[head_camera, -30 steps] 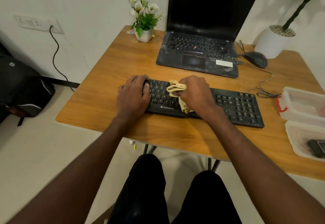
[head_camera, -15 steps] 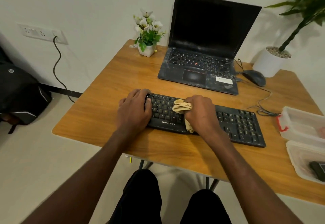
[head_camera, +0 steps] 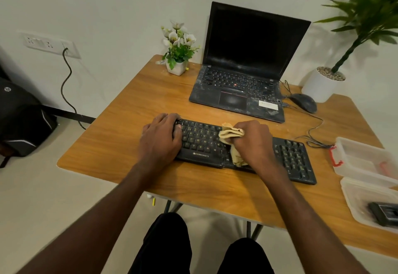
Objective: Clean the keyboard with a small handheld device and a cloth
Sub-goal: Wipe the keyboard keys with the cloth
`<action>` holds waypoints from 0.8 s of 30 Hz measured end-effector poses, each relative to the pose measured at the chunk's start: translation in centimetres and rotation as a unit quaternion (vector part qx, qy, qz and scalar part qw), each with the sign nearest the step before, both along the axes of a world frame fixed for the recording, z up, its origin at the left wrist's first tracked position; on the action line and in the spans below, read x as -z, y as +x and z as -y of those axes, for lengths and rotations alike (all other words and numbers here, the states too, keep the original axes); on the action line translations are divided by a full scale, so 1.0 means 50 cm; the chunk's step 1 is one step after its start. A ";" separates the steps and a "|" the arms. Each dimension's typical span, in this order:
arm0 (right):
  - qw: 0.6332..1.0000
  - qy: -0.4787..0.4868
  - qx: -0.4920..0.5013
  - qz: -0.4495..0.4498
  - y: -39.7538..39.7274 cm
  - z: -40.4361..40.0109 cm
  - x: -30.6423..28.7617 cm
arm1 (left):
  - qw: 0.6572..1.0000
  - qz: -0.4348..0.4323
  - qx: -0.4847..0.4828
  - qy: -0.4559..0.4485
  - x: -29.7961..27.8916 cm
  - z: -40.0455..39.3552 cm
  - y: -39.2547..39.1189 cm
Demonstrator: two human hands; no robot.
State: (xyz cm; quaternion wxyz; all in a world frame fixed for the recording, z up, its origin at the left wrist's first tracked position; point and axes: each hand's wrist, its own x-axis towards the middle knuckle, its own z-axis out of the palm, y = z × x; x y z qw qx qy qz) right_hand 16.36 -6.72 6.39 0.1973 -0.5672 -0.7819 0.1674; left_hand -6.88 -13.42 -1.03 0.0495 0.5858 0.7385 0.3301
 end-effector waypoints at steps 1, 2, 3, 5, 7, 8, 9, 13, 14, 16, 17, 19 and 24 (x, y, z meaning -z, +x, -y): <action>0.999 -0.008 -0.009 -0.035 -0.013 0.005 0.004 | 1.000 0.001 0.001 -0.001 0.001 0.000 -0.001; 0.999 -0.009 -0.018 -0.045 -0.021 0.009 0.010 | 1.000 0.000 0.001 -0.001 0.001 0.000 -0.002; 0.999 -0.007 -0.022 -0.036 -0.024 0.009 0.013 | 1.000 0.000 0.002 -0.002 0.002 0.000 -0.002; 1.000 -0.003 -0.005 0.013 -0.016 0.003 0.007 | 1.000 0.001 0.004 -0.004 0.001 0.001 -0.002; 0.997 0.004 0.034 0.073 0.007 -0.012 -0.005 | 1.000 0.003 0.004 -0.005 -0.001 0.000 -0.001; 0.995 0.002 0.048 0.083 0.019 -0.019 -0.011 | 1.000 0.004 0.003 -0.007 -0.002 0.001 -0.001; 0.996 -0.004 0.054 0.074 0.028 -0.024 -0.017 | 1.000 0.003 0.002 -0.006 -0.003 0.002 0.000; 0.995 -0.058 0.001 -0.084 0.021 -0.014 -0.022 | 1.000 0.002 0.003 -0.004 -0.003 0.004 0.001; 0.995 -0.056 -0.028 -0.077 0.018 -0.008 -0.019 | 1.000 0.001 0.004 -0.003 -0.002 0.004 0.000; 0.997 -0.033 -0.066 -0.023 0.021 -0.003 -0.008 | 1.000 0.002 0.004 0.000 0.000 0.003 -0.001; 0.998 -0.018 -0.065 0.003 0.027 -0.004 -0.010 | 1.000 0.002 0.004 0.001 0.000 0.003 -0.001; 0.997 0.020 -0.048 0.062 0.040 -0.008 -0.020 | 1.000 0.002 0.002 0.001 -0.001 0.003 0.000; 0.998 -0.003 -0.055 -0.006 0.051 0.000 -0.015 | 1.000 0.000 0.006 0.002 -0.001 0.005 0.001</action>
